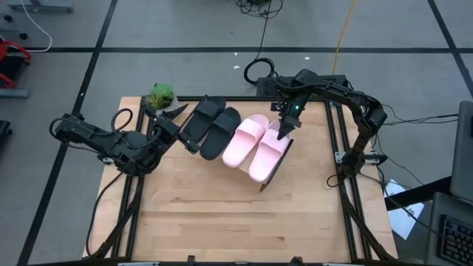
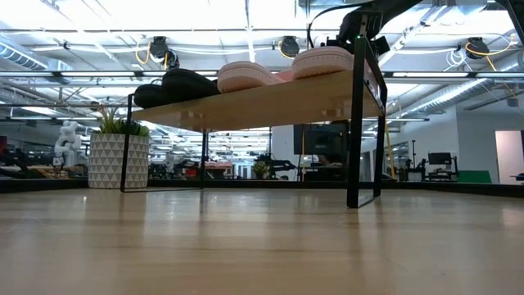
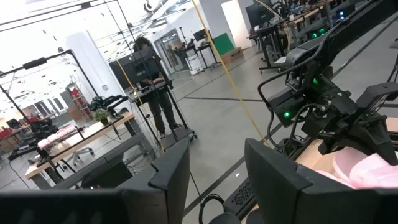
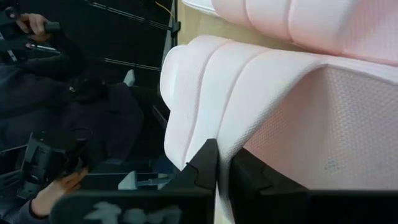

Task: Pick and place slides into the shelf
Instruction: Put the pink slide on the pink slide, then return to Home Position

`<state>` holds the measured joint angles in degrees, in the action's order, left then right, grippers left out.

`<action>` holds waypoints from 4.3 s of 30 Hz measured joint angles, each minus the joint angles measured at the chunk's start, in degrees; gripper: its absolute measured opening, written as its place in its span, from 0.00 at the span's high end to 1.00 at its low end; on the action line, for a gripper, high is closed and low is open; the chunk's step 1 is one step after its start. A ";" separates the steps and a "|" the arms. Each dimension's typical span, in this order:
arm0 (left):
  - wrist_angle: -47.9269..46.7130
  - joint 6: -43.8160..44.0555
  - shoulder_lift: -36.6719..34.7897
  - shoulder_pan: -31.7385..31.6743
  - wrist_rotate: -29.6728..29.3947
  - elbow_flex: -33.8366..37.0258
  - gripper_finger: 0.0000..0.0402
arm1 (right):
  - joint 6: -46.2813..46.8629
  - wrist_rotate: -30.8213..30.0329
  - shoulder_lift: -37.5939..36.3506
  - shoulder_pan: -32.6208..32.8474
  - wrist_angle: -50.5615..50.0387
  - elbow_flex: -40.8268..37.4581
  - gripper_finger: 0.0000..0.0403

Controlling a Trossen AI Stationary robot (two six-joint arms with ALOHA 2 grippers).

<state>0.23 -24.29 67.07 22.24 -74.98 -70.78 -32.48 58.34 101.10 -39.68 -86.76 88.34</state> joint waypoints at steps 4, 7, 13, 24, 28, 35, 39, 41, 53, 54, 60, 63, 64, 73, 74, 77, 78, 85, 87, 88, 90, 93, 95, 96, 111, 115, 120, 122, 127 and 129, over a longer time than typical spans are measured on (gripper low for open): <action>0.00 0.00 0.00 0.00 0.00 0.00 0.60 | 0.51 -1.24 0.00 0.01 0.36 0.02 0.92; 0.00 0.00 0.00 0.00 0.00 0.00 0.60 | 1.80 -4.09 0.00 0.07 0.80 0.00 0.89; -0.01 0.00 0.00 0.00 0.01 0.00 0.60 | 2.22 -4.50 0.00 0.04 1.42 0.02 0.82; -0.02 0.00 0.00 0.00 0.00 0.00 0.60 | 4.54 -4.63 -0.18 0.04 1.69 0.02 0.68; 0.00 0.00 -0.01 0.00 0.02 0.00 0.60 | 5.11 -4.50 -0.63 0.03 1.66 0.02 0.66; -0.02 0.02 -0.01 0.00 0.02 0.00 0.60 | 5.46 -4.63 -2.42 -0.04 1.71 0.02 0.65; -0.02 0.02 0.00 0.00 0.02 0.00 0.60 | 5.85 -5.45 -3.52 -0.07 1.69 0.02 0.65; 0.00 0.02 0.00 0.00 0.02 0.00 0.60 | 6.28 -7.64 -3.91 -0.07 1.72 0.02 0.65; 0.00 0.02 0.00 0.02 0.02 0.00 0.60 | 6.31 -10.40 -3.98 -0.09 1.77 0.04 0.65; 0.00 0.02 0.00 0.02 0.02 0.00 0.60 | 6.31 -10.40 -3.98 -0.09 1.71 0.04 0.65; 0.04 -1.07 0.00 0.17 0.01 0.00 0.60 | 6.54 -10.53 -5.12 -0.45 1.62 0.04 0.65; 0.99 -3.86 -0.27 0.87 -0.85 0.00 0.60 | 7.86 -10.70 -6.31 -1.39 1.60 0.04 0.65; 2.25 -5.32 -0.35 1.18 -1.50 0.00 0.60 | 8.50 -11.29 -6.90 -1.89 1.61 0.04 0.65; 20.73 -21.15 -5.25 8.12 -6.62 -0.02 0.60 | 17.57 -17.86 -15.83 -5.27 2.91 0.04 0.65; 21.37 -21.15 -5.95 9.03 -6.67 -0.02 0.60 | 18.49 -17.82 -17.18 -5.33 3.37 0.04 0.65; 21.56 -19.08 -7.90 11.42 -7.42 -0.04 0.60 | 19.43 -17.78 -21.77 -5.25 5.37 0.04 0.65; 21.56 -18.45 -8.40 12.19 -8.29 -0.04 0.60 | 19.47 -17.75 -23.55 -5.25 6.63 0.04 0.65; 19.33 -18.34 -10.65 17.33 -14.01 -0.04 0.60 | 24.24 -17.83 -37.94 -5.25 22.93 0.04 0.65; 18.48 -19.11 -10.81 18.60 -14.82 -0.04 0.60 | 25.26 -17.81 -42.22 -5.25 28.19 0.04 0.65; 18.14 -18.65 -10.80 19.16 -14.87 -0.04 0.60 | 25.90 -17.85 -44.14 -5.25 30.69 0.08 0.65; 17.47 -16.06 -10.69 20.51 -14.91 -0.04 0.60 | 30.22 -17.90 -47.58 -5.25 33.52 0.09 0.65; 17.16 -8.73 -10.45 23.26 -14.91 -0.04 0.60 | 34.26 -17.75 -51.70 -5.24 34.00 0.09 0.65; 13.39 -4.00 -10.55 25.36 -15.02 -0.04 0.60 | 31.82 -16.42 -54.27 -5.22 31.49 0.09 0.65; 9.96 -1.91 -10.57 26.37 -15.05 -0.04 0.60 | 30.82 -15.84 -55.26 -5.22 30.14 0.09 0.65; -35.18 47.98 -7.53 16.56 21.93 0.02 0.60 | 43.90 6.99 -67.27 -5.21 59.97 -30.29 0.65; -40.14 50.35 -9.01 12.87 23.98 0.04 0.60 | 46.83 7.70 -70.38 -6.08 63.47 -35.55 0.65; -41.56 53.42 -18.02 12.52 23.04 4.94 0.60 | 46.89 7.78 -74.95 -9.17 62.84 -36.18 0.65; -36.39 51.65 -22.61 12.87 22.70 10.13 0.60 | 47.85 7.74 -76.95 -10.32 61.48 -36.18 0.65; -18.16 42.59 -33.07 13.30 25.92 26.30 0.60 | 49.72 7.19 -81.75 -11.38 58.54 -36.26 0.65; -14.06 42.53 -36.31 13.30 27.18 31.46 0.60 | 49.98 5.27 -83.51 -11.37 58.75 -36.96 0.65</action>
<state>-13.83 18.23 30.76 35.53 -47.80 -39.33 17.50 63.61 17.59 -51.05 -28.01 51.38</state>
